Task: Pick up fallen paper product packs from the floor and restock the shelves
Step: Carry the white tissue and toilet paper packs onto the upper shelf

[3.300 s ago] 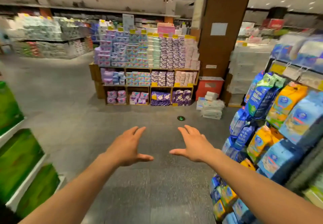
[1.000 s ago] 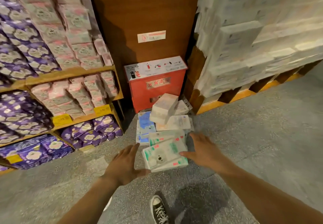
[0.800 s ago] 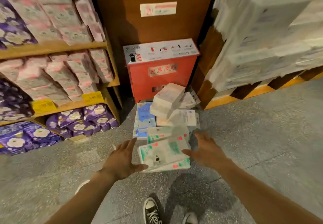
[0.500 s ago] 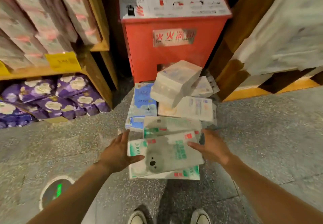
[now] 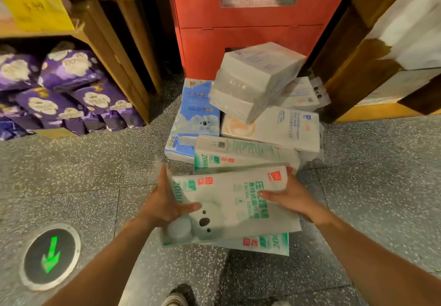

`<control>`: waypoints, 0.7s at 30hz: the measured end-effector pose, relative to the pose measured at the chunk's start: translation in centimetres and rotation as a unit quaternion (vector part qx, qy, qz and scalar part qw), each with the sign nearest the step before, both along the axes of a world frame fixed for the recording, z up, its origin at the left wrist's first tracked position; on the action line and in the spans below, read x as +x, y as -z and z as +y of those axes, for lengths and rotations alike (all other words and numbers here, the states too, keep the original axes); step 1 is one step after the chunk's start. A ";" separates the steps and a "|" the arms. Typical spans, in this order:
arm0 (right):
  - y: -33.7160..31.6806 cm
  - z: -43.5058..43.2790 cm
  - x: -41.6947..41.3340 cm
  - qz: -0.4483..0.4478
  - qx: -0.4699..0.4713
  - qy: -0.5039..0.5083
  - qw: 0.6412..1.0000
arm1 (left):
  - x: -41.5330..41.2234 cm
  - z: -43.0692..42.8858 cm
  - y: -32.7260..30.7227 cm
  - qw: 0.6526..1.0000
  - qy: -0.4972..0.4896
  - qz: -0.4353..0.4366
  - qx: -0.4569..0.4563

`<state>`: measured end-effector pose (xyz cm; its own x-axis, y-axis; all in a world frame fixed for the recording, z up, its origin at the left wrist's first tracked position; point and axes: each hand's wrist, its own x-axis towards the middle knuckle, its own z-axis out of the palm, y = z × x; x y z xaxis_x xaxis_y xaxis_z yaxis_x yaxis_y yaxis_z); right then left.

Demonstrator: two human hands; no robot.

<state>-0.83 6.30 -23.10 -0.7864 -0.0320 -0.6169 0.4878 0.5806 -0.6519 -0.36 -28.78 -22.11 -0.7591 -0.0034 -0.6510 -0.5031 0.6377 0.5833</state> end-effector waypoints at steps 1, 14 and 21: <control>-0.6 -0.2 0.2 0.007 0.000 0.009 1.000 | 0.1 0.0 -0.6 1.000 -0.002 0.010 0.007; -33.0 -7.6 -3.8 0.151 -0.095 0.029 0.983 | 2.9 -6.1 -36.7 0.960 -0.200 0.197 -0.021; -59.7 -21.1 -3.8 0.220 -0.135 -0.126 0.958 | 12.7 -15.3 -63.3 0.899 -0.319 0.280 -0.111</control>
